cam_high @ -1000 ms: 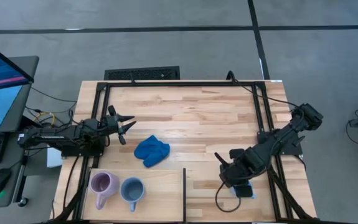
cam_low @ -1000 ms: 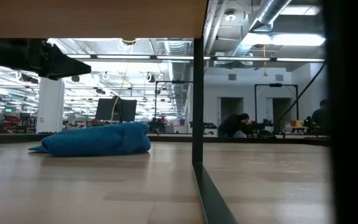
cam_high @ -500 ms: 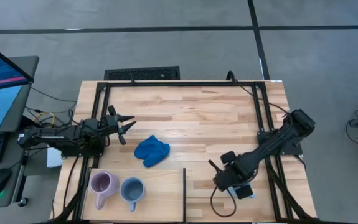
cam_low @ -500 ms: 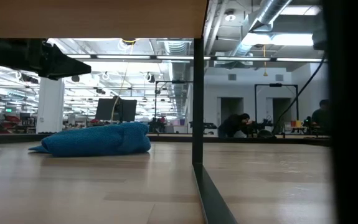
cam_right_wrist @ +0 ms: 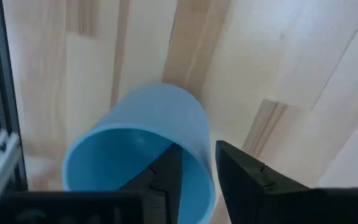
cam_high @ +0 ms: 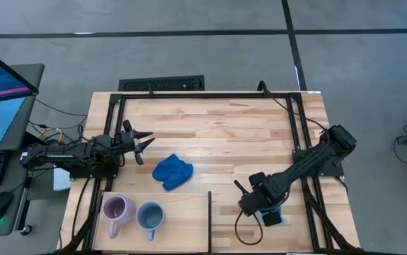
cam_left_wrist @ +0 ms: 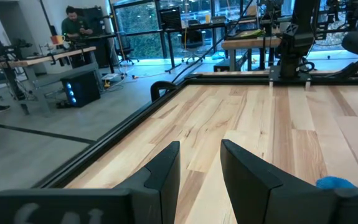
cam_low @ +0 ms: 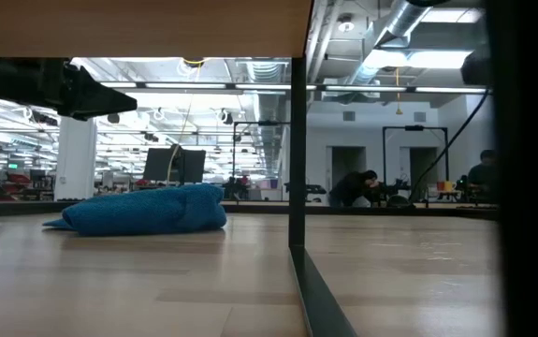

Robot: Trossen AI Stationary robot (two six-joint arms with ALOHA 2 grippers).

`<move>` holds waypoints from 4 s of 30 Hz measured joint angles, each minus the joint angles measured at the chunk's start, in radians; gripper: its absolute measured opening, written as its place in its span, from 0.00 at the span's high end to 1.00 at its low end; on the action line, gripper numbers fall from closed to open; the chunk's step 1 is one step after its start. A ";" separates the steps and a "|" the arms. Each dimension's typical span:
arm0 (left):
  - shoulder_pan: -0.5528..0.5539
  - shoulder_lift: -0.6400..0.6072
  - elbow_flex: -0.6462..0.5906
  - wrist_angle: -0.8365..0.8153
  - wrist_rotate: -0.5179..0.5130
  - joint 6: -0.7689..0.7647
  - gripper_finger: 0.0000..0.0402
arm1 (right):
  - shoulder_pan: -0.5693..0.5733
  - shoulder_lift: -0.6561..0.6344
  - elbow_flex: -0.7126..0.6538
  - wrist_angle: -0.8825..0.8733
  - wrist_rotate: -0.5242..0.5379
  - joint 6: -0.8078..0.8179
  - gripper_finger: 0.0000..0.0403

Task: Stack small to large cups/mugs on shelf
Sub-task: Put the light blue cup on the shelf

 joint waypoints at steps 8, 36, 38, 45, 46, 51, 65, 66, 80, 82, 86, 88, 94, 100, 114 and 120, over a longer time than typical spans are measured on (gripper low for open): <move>0.000 0.000 0.000 0.000 0.000 0.000 0.73 | -0.049 0.000 0.000 0.029 0.000 0.002 0.77; 0.000 0.000 0.000 0.000 0.000 0.001 0.73 | -0.265 -0.001 0.048 -0.142 0.002 0.107 0.99; 0.000 0.000 0.000 0.000 0.000 0.001 0.73 | -0.277 -0.001 0.086 -0.166 0.006 0.102 0.99; 0.000 0.000 0.000 0.000 0.000 0.001 0.73 | -0.316 -0.001 0.305 -0.323 0.021 0.082 0.99; 0.000 0.000 0.000 0.000 0.000 0.001 0.73 | -0.322 -0.001 0.343 -0.350 0.031 0.083 0.99; 0.000 0.000 0.000 0.000 0.000 0.001 0.73 | -0.338 -0.003 0.528 -0.438 0.092 0.116 0.99; 0.000 0.000 0.000 0.000 0.000 0.001 0.73 | -0.329 -0.001 0.782 -0.409 0.163 0.095 1.00; 0.000 0.000 0.000 0.000 0.000 0.001 0.73 | -0.328 -0.001 0.784 -0.388 0.161 0.082 1.00; 0.000 0.000 0.000 0.000 0.000 0.001 0.73 | -0.308 0.025 0.784 0.038 0.123 -0.020 1.00; 0.000 0.000 0.000 0.000 0.000 0.001 0.73 | -0.292 0.030 0.782 0.069 0.106 -0.058 1.00; 0.000 0.003 0.000 0.000 0.000 0.001 0.73 | -0.275 0.037 0.784 0.129 0.074 -0.088 1.00; 0.000 0.007 0.000 -0.001 0.001 0.001 0.73 | -0.275 0.040 0.783 0.129 0.074 -0.086 1.00; 0.000 0.013 0.000 -0.001 0.000 0.001 0.73 | -0.277 0.039 0.784 0.125 0.078 -0.061 1.00; 0.000 0.013 0.000 -0.001 0.000 0.001 0.73 | -0.268 0.073 0.781 0.129 0.077 -0.061 1.00; 0.000 0.032 0.000 0.000 0.002 -0.005 0.73 | -0.244 0.169 0.782 0.179 0.012 -0.068 1.00; 0.000 0.039 0.000 -0.001 0.002 -0.013 0.73 | -0.235 0.187 0.782 0.194 0.023 -0.052 1.00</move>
